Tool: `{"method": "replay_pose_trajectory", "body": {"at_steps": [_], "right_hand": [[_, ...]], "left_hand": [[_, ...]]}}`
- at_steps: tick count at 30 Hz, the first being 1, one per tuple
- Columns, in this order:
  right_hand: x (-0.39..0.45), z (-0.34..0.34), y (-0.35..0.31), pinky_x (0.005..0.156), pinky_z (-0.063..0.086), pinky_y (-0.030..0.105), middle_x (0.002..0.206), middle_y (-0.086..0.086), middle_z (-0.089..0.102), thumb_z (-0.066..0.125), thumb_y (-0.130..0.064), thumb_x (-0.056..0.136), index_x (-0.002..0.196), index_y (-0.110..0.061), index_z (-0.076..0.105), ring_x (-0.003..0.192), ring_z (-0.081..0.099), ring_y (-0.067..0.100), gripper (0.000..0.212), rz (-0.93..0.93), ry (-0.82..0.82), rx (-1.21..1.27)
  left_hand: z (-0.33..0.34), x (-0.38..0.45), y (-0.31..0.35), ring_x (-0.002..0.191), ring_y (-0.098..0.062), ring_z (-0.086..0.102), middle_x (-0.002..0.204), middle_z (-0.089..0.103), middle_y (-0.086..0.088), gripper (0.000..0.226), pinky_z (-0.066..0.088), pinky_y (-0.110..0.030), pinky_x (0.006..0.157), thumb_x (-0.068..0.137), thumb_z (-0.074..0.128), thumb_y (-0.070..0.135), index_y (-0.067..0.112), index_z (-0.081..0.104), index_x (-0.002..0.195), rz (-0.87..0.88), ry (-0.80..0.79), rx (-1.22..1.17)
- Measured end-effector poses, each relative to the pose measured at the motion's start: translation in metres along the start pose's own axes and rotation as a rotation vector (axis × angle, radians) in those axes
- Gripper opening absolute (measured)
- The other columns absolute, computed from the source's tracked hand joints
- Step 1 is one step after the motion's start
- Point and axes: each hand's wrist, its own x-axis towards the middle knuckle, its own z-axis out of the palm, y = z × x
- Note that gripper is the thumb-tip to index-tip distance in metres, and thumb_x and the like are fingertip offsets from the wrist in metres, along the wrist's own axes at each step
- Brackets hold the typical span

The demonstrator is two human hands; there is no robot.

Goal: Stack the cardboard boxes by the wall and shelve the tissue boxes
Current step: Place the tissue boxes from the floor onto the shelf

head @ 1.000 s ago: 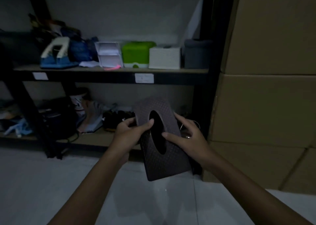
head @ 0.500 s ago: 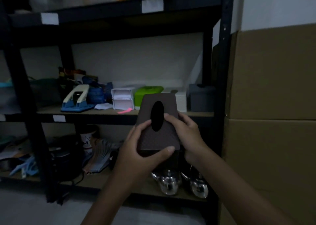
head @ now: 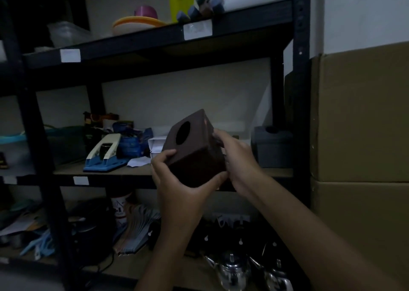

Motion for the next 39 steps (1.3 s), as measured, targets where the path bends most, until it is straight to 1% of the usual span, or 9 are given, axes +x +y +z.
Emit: {"method": "replay_pose_trajectory", "body": {"at_steps": [8,13,17,20,23,28,31,33,39], "right_hand": [[0.053,-0.018,0.029,0.096,0.055,0.041,0.101,0.002,0.075,0.043,-0.051,0.101,0.095,-0.028,0.071,0.095,0.069,0.018,0.037,0.019,0.062,-0.101],[0.076,-0.019,0.044,0.099,0.051,0.033,0.122,0.0,0.07,0.037,-0.051,0.104,0.121,-0.034,0.067,0.11,0.065,0.014,0.038,-0.066,-0.008,-0.169],[0.093,-0.01,0.046,0.109,0.028,0.021,0.159,-0.005,0.035,0.036,-0.041,0.107,0.155,-0.036,0.03,0.143,0.036,0.013,0.048,-0.165,-0.114,-0.415],[0.108,-0.005,0.046,0.107,0.034,0.022,0.161,0.0,0.032,0.036,-0.03,0.107,0.158,-0.035,0.018,0.141,0.039,0.019,0.054,-0.197,-0.15,-0.621],[0.103,-0.016,0.057,0.104,0.044,0.026,0.144,0.0,0.05,0.042,-0.012,0.102,0.15,-0.022,0.042,0.13,0.049,0.02,0.049,-0.349,-0.109,-0.777],[0.074,-0.073,0.112,0.089,0.051,0.032,0.121,0.008,0.066,0.065,-0.015,0.089,0.12,-0.01,0.068,0.108,0.062,0.025,0.031,-0.715,-0.017,-1.422],[0.067,-0.088,0.125,0.091,0.057,0.033,0.118,0.007,0.07,0.066,-0.026,0.094,0.119,-0.011,0.071,0.105,0.068,0.022,0.03,-0.702,-0.074,-1.405],[0.069,-0.09,0.129,0.105,0.048,0.029,0.128,-0.006,0.063,0.056,-0.047,0.099,0.125,-0.023,0.065,0.117,0.062,0.009,0.037,-0.663,-0.096,-1.336],[0.08,-0.099,0.156,0.095,0.053,0.054,0.15,0.011,0.034,0.086,0.004,0.063,0.147,-0.009,0.034,0.129,0.054,0.04,0.099,-0.563,-0.273,-1.29]], "left_hand": [[0.009,0.068,-0.044,0.121,-0.002,0.059,0.129,0.055,0.006,0.068,0.059,-0.027,0.091,0.069,0.093,0.021,0.017,0.039,0.109,0.116,-0.12,-0.045],[0.013,0.098,-0.069,0.119,-0.002,0.061,0.13,0.06,0.007,0.065,0.058,-0.031,0.095,0.081,0.085,0.021,0.028,0.042,0.131,0.116,-0.207,0.071],[0.016,0.113,-0.09,0.121,-0.014,0.058,0.137,0.052,0.001,0.063,0.056,-0.043,0.098,0.091,0.074,0.019,0.038,0.043,0.143,0.12,-0.133,0.208],[0.033,0.113,-0.088,0.139,-0.021,0.041,0.156,0.029,-0.004,0.064,0.044,-0.043,0.112,0.095,0.068,0.04,0.048,0.037,0.15,0.084,-0.105,0.254],[0.052,0.113,-0.083,0.144,-0.025,0.028,0.16,0.014,-0.005,0.084,0.035,-0.038,0.114,0.073,0.078,0.067,0.049,0.038,0.144,0.022,-0.088,0.334],[0.074,0.142,-0.088,0.123,-0.036,0.046,0.14,0.031,-0.012,0.079,0.042,-0.034,0.092,0.072,0.084,0.051,0.043,0.042,0.138,-0.045,-0.094,0.431],[0.086,0.161,-0.087,0.122,-0.037,0.046,0.141,0.033,-0.014,0.087,0.036,-0.032,0.09,0.07,0.086,0.054,0.042,0.039,0.142,-0.114,-0.17,0.461],[0.093,0.173,-0.084,0.124,-0.038,0.046,0.142,0.034,-0.016,0.092,0.04,-0.034,0.095,0.069,0.087,0.055,0.04,0.037,0.145,-0.169,-0.216,0.483],[0.097,0.192,-0.081,0.149,-0.049,0.02,0.166,-0.016,-0.022,0.128,0.027,-0.061,0.119,0.065,0.085,0.066,0.048,0.0,0.158,-0.307,-0.344,0.548]]}}
